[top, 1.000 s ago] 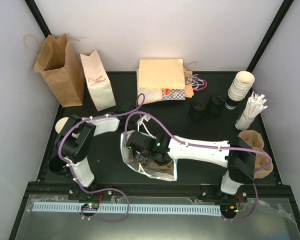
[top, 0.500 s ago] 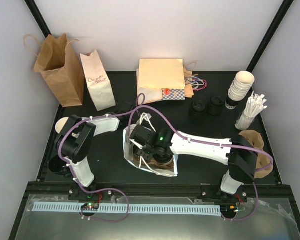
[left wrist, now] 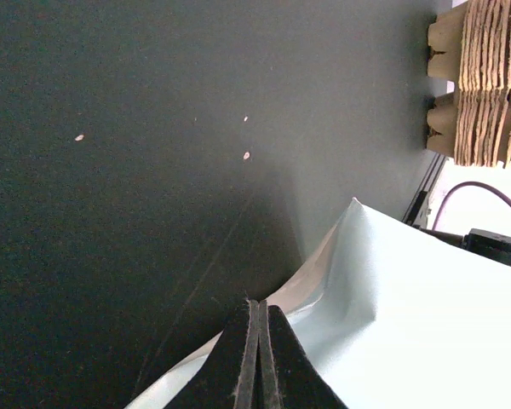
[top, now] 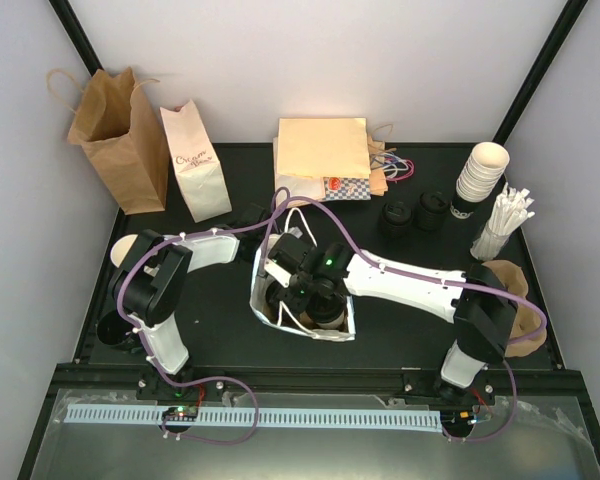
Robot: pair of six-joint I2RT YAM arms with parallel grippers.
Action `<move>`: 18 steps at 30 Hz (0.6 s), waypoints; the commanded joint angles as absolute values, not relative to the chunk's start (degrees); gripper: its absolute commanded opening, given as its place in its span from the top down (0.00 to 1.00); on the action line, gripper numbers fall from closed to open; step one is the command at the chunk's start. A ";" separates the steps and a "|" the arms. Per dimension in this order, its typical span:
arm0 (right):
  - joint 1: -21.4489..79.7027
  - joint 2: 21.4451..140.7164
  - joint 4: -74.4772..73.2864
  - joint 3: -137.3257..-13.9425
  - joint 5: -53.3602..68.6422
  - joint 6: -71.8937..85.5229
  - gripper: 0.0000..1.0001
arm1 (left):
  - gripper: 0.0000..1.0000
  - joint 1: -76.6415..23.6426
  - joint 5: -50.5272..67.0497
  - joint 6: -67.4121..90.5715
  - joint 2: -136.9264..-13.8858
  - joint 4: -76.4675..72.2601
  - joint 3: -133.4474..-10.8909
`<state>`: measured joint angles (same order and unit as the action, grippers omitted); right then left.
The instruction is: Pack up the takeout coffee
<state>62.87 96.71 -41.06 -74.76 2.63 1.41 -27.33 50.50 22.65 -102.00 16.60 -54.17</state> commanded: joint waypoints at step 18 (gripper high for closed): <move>70.78 101.64 -51.28 -70.09 -13.91 5.48 0.59 | 0.98 -28.08 54.06 23.06 -100.44 19.87 -54.03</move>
